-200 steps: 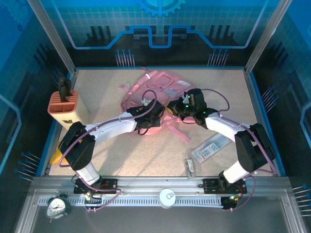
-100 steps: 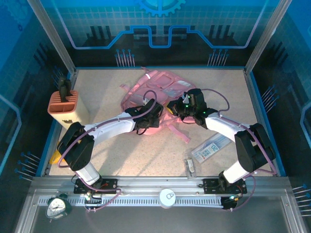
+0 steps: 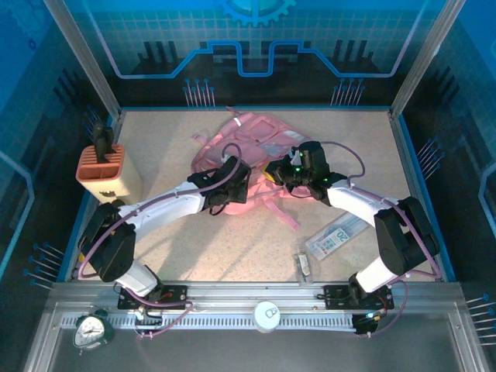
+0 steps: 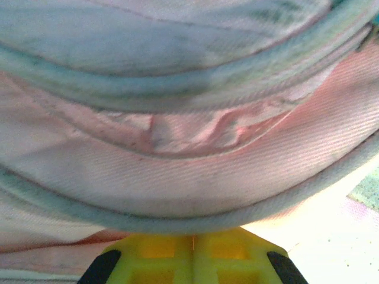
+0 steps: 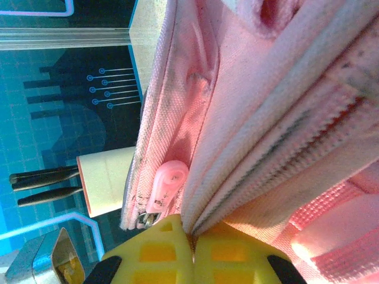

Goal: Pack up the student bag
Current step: Unzip the student bag at the center of the table.

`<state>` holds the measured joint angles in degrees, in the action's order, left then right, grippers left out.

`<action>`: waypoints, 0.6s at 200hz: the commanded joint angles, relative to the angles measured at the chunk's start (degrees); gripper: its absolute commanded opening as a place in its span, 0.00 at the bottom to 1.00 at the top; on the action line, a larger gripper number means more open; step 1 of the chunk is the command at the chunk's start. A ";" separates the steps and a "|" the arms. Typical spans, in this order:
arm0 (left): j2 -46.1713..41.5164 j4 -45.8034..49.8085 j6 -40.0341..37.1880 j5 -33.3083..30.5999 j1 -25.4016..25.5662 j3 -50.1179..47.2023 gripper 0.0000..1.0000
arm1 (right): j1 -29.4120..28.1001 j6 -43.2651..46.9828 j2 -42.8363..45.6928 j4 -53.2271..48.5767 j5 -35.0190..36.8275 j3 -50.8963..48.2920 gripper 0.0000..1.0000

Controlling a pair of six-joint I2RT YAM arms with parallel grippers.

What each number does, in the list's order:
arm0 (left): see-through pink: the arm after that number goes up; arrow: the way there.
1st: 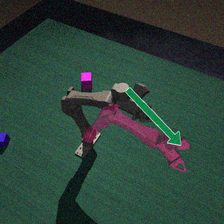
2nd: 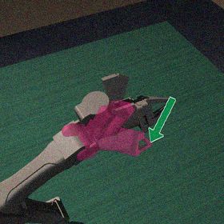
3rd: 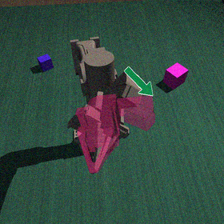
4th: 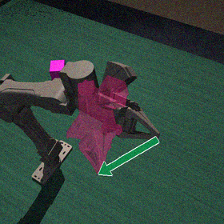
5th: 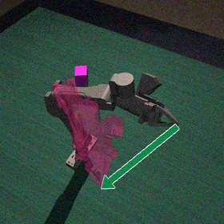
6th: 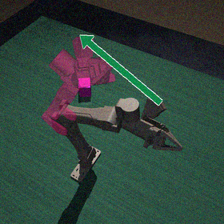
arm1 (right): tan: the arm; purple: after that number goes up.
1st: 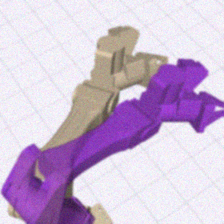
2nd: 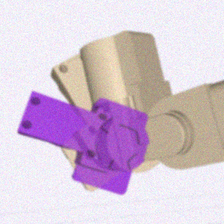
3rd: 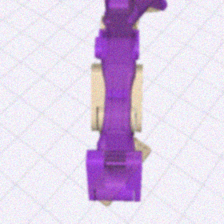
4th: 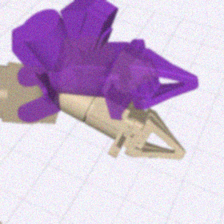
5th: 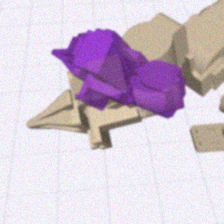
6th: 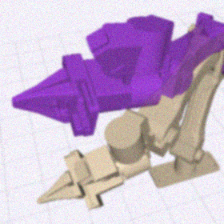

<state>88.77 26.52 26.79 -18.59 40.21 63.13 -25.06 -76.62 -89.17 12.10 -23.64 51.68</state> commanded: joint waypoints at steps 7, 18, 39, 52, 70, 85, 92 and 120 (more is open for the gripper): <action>-2.85 3.80 -1.19 -3.48 -2.46 -3.29 0.00 | 1.56 2.39 2.41 2.46 -2.32 0.30 0.00; -2.86 3.84 -1.17 -3.23 -2.77 -3.78 0.00 | 1.29 2.92 2.66 1.55 -2.55 0.68 0.00; -2.35 1.78 -0.86 -1.64 -2.82 -4.07 0.00 | 0.36 3.29 2.68 1.09 -2.55 1.14 0.00; -1.68 -1.84 -0.49 0.28 -2.83 -4.57 0.00 | -0.02 3.05 2.35 1.52 -2.60 1.14 0.00; -0.07 -4.87 0.28 1.46 -2.89 -4.50 0.02 | -0.30 2.44 2.15 2.17 -2.82 1.14 0.00; 1.19 -6.52 0.89 1.70 -2.94 -4.25 0.10 | -0.82 2.43 2.15 2.06 -2.83 1.38 0.00; 1.55 -7.60 1.08 1.61 -2.95 -4.40 0.13 | -0.88 2.36 2.06 1.96 -2.90 1.49 0.00; 2.79 -9.91 1.47 0.02 -3.14 -4.90 0.18 | -1.22 2.26 2.15 1.91 -3.08 1.84 0.00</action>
<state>90.11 21.47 27.27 -17.96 37.91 58.96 -25.12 -75.40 -89.17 10.74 -23.97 51.68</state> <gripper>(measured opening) 0.179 0.056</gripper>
